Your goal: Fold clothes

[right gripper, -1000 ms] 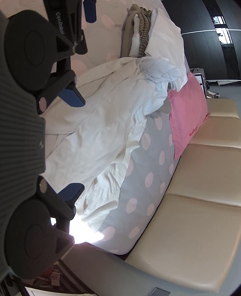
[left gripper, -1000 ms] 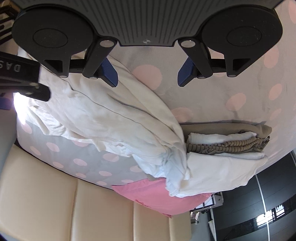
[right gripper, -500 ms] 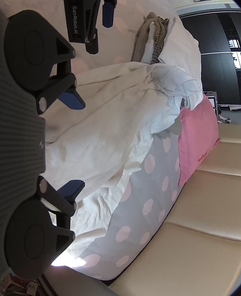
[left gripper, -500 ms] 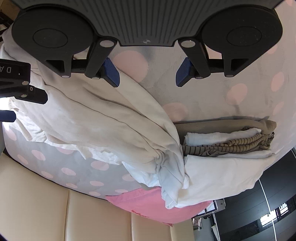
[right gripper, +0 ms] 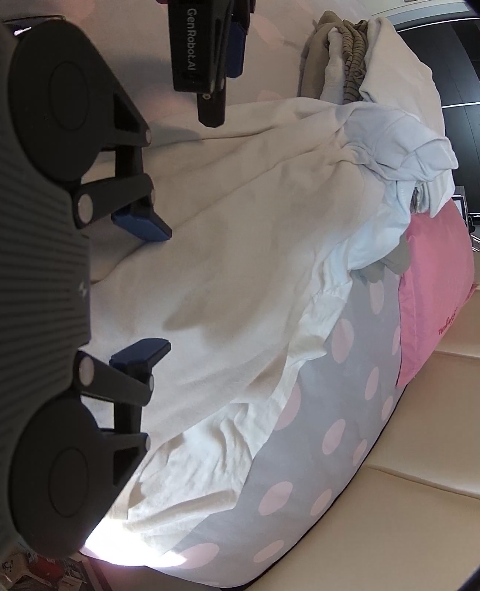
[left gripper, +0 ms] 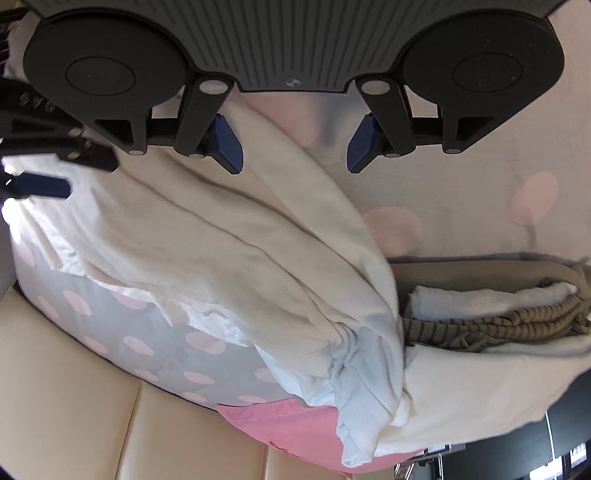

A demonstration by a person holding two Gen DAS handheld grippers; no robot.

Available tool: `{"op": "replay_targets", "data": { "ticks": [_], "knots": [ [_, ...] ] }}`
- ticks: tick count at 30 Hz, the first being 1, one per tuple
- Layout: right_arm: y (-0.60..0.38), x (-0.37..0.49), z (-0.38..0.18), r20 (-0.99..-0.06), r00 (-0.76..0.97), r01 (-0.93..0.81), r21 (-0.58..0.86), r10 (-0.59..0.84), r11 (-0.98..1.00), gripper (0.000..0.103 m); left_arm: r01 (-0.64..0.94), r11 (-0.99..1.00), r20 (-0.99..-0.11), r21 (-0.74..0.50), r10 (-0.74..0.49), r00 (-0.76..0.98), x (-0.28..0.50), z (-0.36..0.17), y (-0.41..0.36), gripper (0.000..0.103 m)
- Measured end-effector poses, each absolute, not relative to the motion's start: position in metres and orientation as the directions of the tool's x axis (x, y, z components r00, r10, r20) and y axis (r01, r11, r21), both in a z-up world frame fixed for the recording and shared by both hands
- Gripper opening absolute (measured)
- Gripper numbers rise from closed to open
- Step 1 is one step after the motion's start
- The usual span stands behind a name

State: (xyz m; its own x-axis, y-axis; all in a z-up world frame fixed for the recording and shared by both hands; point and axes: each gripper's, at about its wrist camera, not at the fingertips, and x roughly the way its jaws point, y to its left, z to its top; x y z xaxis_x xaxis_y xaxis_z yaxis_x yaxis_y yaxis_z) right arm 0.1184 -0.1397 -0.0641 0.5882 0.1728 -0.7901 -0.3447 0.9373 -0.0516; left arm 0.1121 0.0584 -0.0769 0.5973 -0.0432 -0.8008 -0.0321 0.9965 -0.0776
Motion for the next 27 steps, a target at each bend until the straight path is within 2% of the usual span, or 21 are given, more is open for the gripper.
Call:
{"op": "replay_targets", "data": {
  "ticks": [1, 3, 5, 9, 12, 14, 15, 17, 20, 21, 23, 24, 26, 27],
  "knots": [
    [-0.139, 0.120, -0.067, -0.795, 0.581, -0.347, -0.049, 0.174, 0.937, 0.046, -0.032, 0.994, -0.800, -0.102, -0.063, 0.597, 0.114, -0.078, 0.058, 0.061],
    [-0.141, 0.122, -0.068, -0.804, 0.562, -0.345, -0.014, 0.195, 0.939, 0.021, -0.028, 0.990, -0.796, -0.141, -0.096, 0.598, 0.118, -0.079, 0.055, 0.061],
    [-0.142, 0.122, -0.065, -0.804, 0.562, -0.332, -0.002, 0.196, 0.943, 0.012, -0.023, 0.985, -0.796, -0.171, -0.124, 0.592, 0.122, -0.079, 0.052, 0.058],
    [-0.146, 0.121, -0.053, -0.785, 0.590, -0.302, 0.002, 0.188, 0.953, 0.010, -0.026, 0.962, -0.793, -0.272, -0.209, 0.572, 0.129, -0.080, 0.047, 0.057],
    [-0.148, 0.120, -0.049, -0.774, 0.609, -0.280, -0.007, 0.172, 0.960, 0.009, -0.030, 0.952, -0.796, -0.304, -0.236, 0.557, 0.133, -0.084, 0.040, 0.057],
    [-0.150, 0.119, -0.045, -0.752, 0.645, -0.248, -0.036, 0.137, 0.968, 0.008, -0.046, 0.942, -0.796, -0.331, -0.253, 0.550, 0.136, -0.086, 0.037, 0.050],
    [-0.151, 0.118, -0.043, -0.737, 0.666, -0.228, -0.055, 0.114, 0.972, 0.001, -0.051, 0.937, -0.795, -0.345, -0.263, 0.546, 0.138, -0.088, 0.036, 0.048],
    [-0.155, 0.118, -0.039, -0.708, 0.704, -0.186, -0.108, 0.055, 0.977, 0.001, -0.053, 0.934, -0.797, -0.353, -0.271, 0.540, 0.141, -0.090, 0.033, 0.038],
    [-0.169, 0.126, -0.039, -0.744, 0.657, -0.188, -0.005, 0.122, 0.982, 0.002, -0.055, 0.931, -0.798, -0.362, -0.278, 0.535, 0.144, -0.092, 0.030, 0.024],
    [-0.173, 0.127, -0.040, -0.756, 0.637, -0.191, 0.033, 0.150, 0.981, 0.002, -0.054, 0.928, -0.795, -0.368, -0.285, 0.535, 0.144, -0.092, 0.030, 0.022],
    [-0.173, 0.127, -0.042, -0.755, 0.638, -0.187, 0.033, 0.147, 0.982, 0.002, -0.035, 0.930, -0.789, -0.366, -0.290, 0.541, 0.141, -0.090, 0.030, 0.008],
    [-0.172, 0.127, -0.043, -0.751, 0.646, -0.192, 0.014, 0.137, 0.981, 0.002, -0.027, 0.933, -0.789, -0.359, -0.288, 0.543, 0.141, -0.089, 0.029, 0.008],
    [-0.172, 0.126, -0.043, -0.755, 0.638, -0.204, 0.020, 0.149, 0.979, 0.009, -0.032, 0.931, -0.788, -0.365, -0.291, 0.543, 0.140, -0.087, 0.029, 0.008],
    [-0.173, 0.127, -0.043, -0.764, 0.626, -0.208, 0.032, 0.159, 0.978, 0.021, -0.034, 0.928, -0.787, -0.370, -0.294, 0.542, 0.139, -0.086, 0.029, 0.008]
  ]
}}
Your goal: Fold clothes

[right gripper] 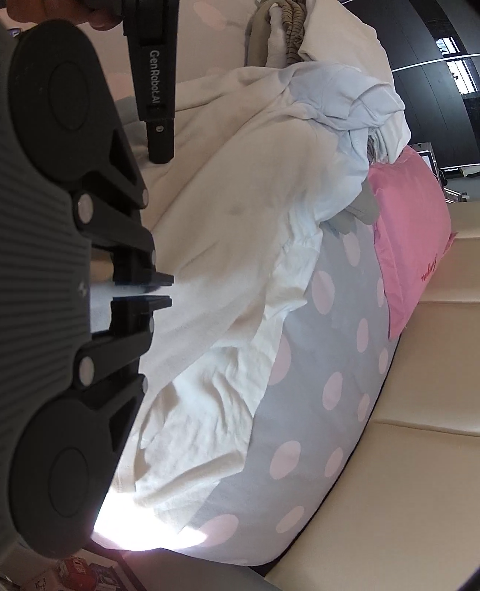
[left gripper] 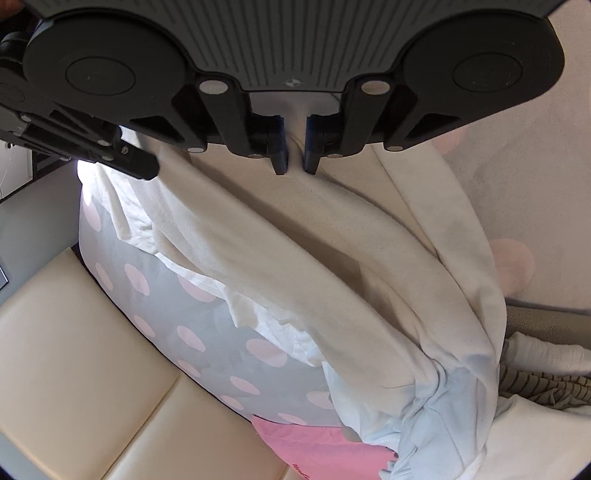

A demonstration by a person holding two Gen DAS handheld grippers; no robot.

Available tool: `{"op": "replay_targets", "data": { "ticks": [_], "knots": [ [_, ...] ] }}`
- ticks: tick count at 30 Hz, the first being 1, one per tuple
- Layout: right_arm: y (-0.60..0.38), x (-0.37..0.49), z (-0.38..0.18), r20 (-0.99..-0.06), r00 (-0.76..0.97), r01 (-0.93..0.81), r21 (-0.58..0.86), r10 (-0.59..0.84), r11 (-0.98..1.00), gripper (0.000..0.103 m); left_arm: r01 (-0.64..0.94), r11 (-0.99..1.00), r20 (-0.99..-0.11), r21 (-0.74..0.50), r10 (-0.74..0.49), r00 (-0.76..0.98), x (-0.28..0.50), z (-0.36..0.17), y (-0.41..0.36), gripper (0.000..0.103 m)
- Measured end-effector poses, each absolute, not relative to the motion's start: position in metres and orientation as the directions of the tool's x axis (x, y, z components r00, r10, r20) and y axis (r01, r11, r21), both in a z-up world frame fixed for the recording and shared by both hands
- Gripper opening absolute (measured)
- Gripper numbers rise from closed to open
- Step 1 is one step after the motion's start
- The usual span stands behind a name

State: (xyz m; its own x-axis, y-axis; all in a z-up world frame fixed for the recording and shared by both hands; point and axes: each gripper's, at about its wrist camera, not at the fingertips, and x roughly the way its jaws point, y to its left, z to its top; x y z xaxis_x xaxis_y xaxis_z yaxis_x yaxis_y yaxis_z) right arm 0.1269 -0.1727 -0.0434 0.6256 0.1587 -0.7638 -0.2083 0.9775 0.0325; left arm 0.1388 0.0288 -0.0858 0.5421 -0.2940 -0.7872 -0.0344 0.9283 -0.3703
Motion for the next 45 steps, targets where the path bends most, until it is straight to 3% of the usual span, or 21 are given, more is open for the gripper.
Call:
{"op": "replay_targets", "data": {
  "ticks": [1, 3, 5, 6, 7, 10, 11, 13, 14, 17, 27, 38, 45],
  "knots": [
    [-0.174, 0.127, -0.043, -0.768, 0.619, -0.209, 0.044, 0.167, 0.977, 0.029, -0.037, 0.926, -0.786, -0.376, -0.298, 0.541, 0.138, -0.085, 0.029, 0.008],
    [-0.176, 0.125, -0.042, -0.766, 0.618, -0.217, 0.049, 0.176, 0.975, 0.033, -0.032, 0.925, -0.792, -0.380, -0.307, 0.527, 0.137, -0.082, 0.026, 0.010],
    [-0.179, 0.126, -0.043, -0.781, 0.590, -0.231, 0.078, 0.203, 0.970, 0.037, -0.029, 0.918, -0.796, -0.395, -0.326, 0.509, 0.134, -0.081, 0.024, 0.030],
    [-0.182, 0.126, -0.044, -0.791, 0.569, -0.233, 0.106, 0.224, 0.967, 0.045, -0.025, 0.914, -0.793, -0.406, -0.339, 0.505, 0.133, -0.081, 0.022, 0.035],
    [-0.183, 0.126, -0.046, -0.800, 0.550, -0.233, 0.128, 0.239, 0.964, 0.045, -0.021, 0.909, -0.791, -0.416, -0.351, 0.502, 0.131, -0.080, 0.021, 0.041],
    [-0.185, 0.128, -0.053, -0.823, 0.515, -0.222, 0.143, 0.241, 0.964, 0.045, -0.026, 0.915, -0.802, -0.403, -0.339, 0.492, 0.131, -0.084, 0.016, 0.041],
    [-0.185, 0.129, -0.056, -0.833, 0.495, -0.222, 0.152, 0.246, 0.963, 0.042, -0.036, 0.914, -0.805, -0.404, -0.336, 0.489, 0.133, -0.086, 0.016, 0.040],
    [-0.185, 0.130, -0.062, -0.851, 0.461, -0.219, 0.168, 0.253, 0.961, 0.022, -0.047, 0.912, -0.809, -0.407, -0.336, 0.482, 0.137, -0.092, 0.014, 0.036],
    [-0.186, 0.130, -0.063, -0.851, 0.460, -0.217, 0.169, 0.253, 0.962, 0.008, -0.042, 0.914, -0.809, -0.404, -0.335, 0.482, 0.138, -0.093, 0.013, 0.024],
    [-0.187, 0.127, -0.054, -0.832, 0.502, -0.201, 0.154, 0.237, 0.967, 0.006, -0.028, 0.920, -0.802, -0.392, -0.327, 0.500, 0.135, -0.091, 0.010, 0.004],
    [-0.187, 0.107, 0.010, -0.695, 0.676, -0.196, 0.150, 0.244, 0.969, 0.006, -0.022, 0.943, -0.728, -0.333, -0.242, 0.641, 0.107, -0.032, 0.028, 0.002],
    [-0.143, 0.043, 0.113, -0.427, 0.788, -0.389, 0.214, 0.444, 0.896, 0.006, -0.117, 0.952, -0.589, -0.281, -0.075, 0.804, 0.030, 0.074, 0.086, 0.002],
    [-0.102, -0.003, 0.183, -0.282, 0.765, -0.523, 0.252, 0.579, 0.814, 0.006, -0.257, 0.940, -0.466, -0.224, 0.128, 0.876, -0.052, 0.161, 0.146, 0.002]
  ]
}}
